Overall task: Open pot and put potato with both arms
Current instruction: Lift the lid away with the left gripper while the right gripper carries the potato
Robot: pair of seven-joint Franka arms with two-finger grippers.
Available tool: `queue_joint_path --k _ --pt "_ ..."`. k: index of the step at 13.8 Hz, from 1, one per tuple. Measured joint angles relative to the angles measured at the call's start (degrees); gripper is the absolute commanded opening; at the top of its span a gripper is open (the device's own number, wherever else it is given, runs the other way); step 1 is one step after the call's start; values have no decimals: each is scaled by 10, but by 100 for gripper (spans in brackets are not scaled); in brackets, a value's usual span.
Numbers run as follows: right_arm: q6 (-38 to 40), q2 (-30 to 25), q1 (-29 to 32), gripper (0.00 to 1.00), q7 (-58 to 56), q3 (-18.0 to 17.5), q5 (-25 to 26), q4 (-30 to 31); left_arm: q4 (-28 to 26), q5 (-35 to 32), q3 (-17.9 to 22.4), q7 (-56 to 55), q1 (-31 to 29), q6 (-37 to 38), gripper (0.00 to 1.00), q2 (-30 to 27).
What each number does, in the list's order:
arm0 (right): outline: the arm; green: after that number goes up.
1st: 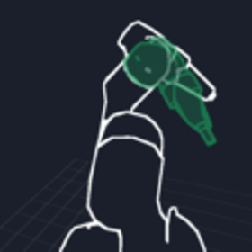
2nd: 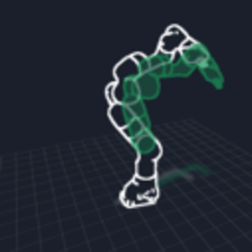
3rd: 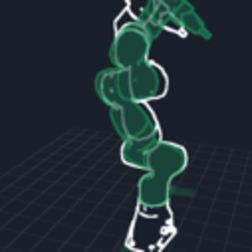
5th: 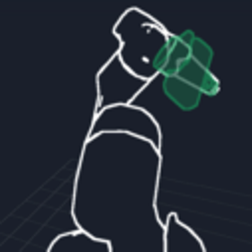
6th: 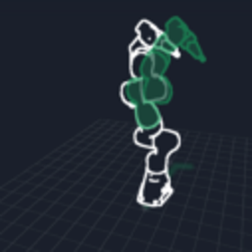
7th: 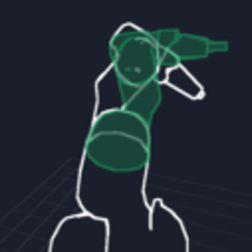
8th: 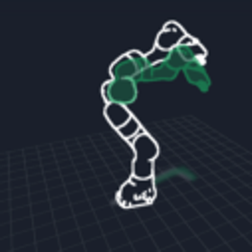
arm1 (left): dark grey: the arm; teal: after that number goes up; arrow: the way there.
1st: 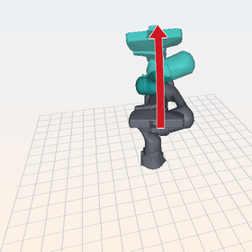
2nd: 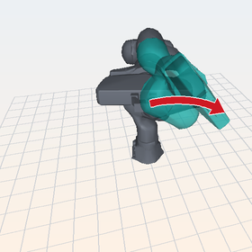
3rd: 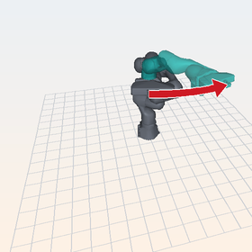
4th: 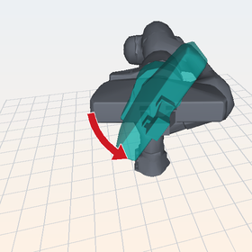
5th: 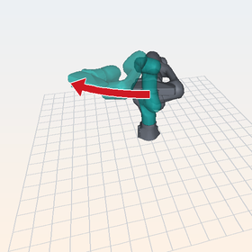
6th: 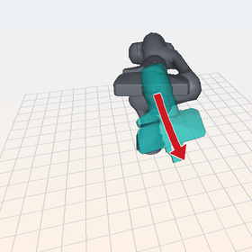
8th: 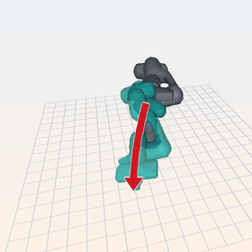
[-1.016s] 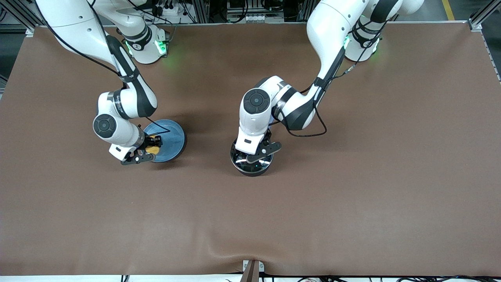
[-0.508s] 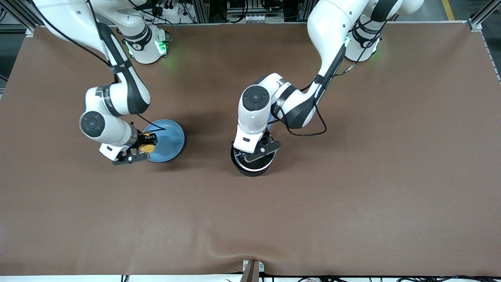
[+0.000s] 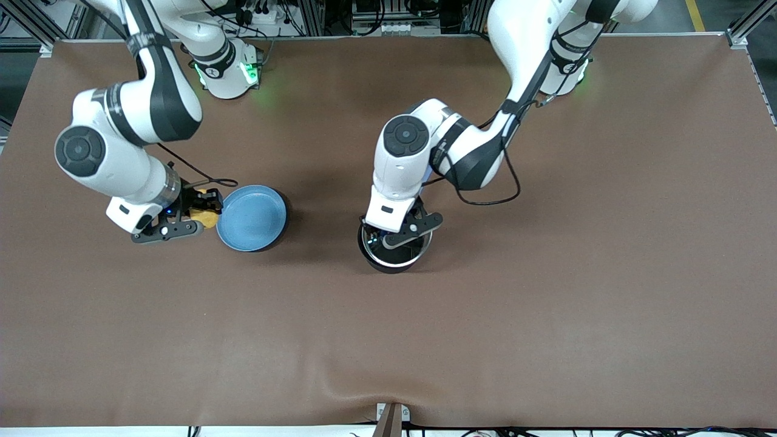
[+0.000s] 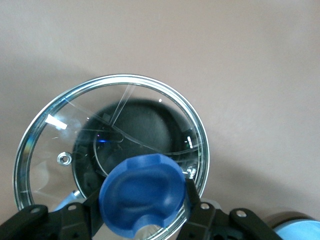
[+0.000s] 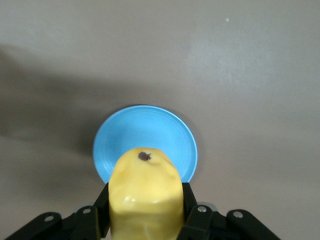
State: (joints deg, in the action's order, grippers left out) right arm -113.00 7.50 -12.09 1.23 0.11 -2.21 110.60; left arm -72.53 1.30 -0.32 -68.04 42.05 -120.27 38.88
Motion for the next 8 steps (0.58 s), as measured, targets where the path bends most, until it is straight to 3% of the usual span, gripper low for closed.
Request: queue_joint_path --k 2,5,8 --pt "0 -1 -32 0 52 -5 0 -12 -1 0 2 42 -27 38 0 -28" --pt "-5 6 -76 0 172 -46 0 -41 -16 0 2 125 -93 71 0 -67" --pt "-8 60 -141 0 299 -62 0 -113 -61 0 1 226 -161 74 0 -97"
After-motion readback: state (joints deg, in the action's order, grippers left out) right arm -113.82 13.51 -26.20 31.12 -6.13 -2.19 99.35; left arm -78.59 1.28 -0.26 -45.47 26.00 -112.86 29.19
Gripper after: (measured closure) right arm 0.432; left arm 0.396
